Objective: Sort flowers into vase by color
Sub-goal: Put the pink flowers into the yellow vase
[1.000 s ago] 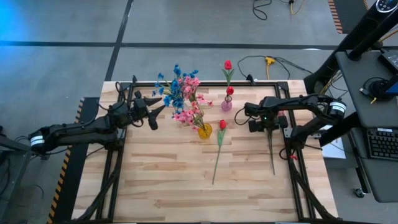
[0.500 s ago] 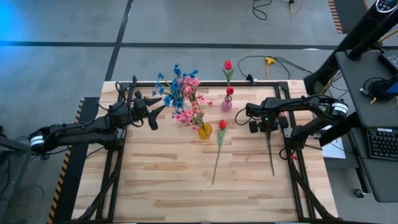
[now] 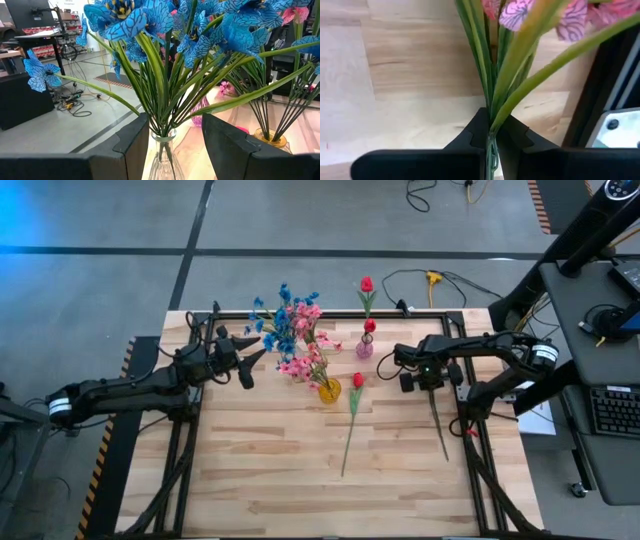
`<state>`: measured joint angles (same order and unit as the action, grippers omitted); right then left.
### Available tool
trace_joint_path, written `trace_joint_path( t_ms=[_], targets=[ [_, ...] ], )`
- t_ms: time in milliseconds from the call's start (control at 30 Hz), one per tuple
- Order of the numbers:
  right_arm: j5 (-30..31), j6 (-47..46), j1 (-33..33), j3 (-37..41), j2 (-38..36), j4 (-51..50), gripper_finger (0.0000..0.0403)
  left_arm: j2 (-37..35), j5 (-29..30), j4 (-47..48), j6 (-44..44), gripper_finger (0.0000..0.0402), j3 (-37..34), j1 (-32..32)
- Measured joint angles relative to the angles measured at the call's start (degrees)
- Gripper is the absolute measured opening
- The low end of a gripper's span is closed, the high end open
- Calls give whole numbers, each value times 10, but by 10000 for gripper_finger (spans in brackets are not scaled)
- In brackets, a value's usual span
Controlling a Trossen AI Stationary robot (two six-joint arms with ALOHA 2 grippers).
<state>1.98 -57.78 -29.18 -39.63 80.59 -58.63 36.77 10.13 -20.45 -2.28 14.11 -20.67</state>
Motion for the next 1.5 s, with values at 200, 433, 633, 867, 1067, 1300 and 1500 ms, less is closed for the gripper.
trace_joint_path(
  t_ms=[200,433,633,867,1067,1300,1500],
  targets=[
    [7,0,2,-11,-43,-13,14,0,0,0,0,167,0,0],
    [16,-24,35,-29,-145,-9,14,0,0,0,0,167,0,0],
    [38,-76,108,-33,-230,17,13,0,0,0,0,167,0,0],
    [118,-102,210,-33,-290,110,13,0,0,0,0,167,0,0],
    [132,-73,292,-33,-298,194,13,0,0,0,0,167,0,0],
    [131,-19,380,-33,-295,277,13,0,0,0,1,167,0,0],
    [131,111,439,-33,-295,445,13,0,0,0,1,167,0,0]
  ],
)
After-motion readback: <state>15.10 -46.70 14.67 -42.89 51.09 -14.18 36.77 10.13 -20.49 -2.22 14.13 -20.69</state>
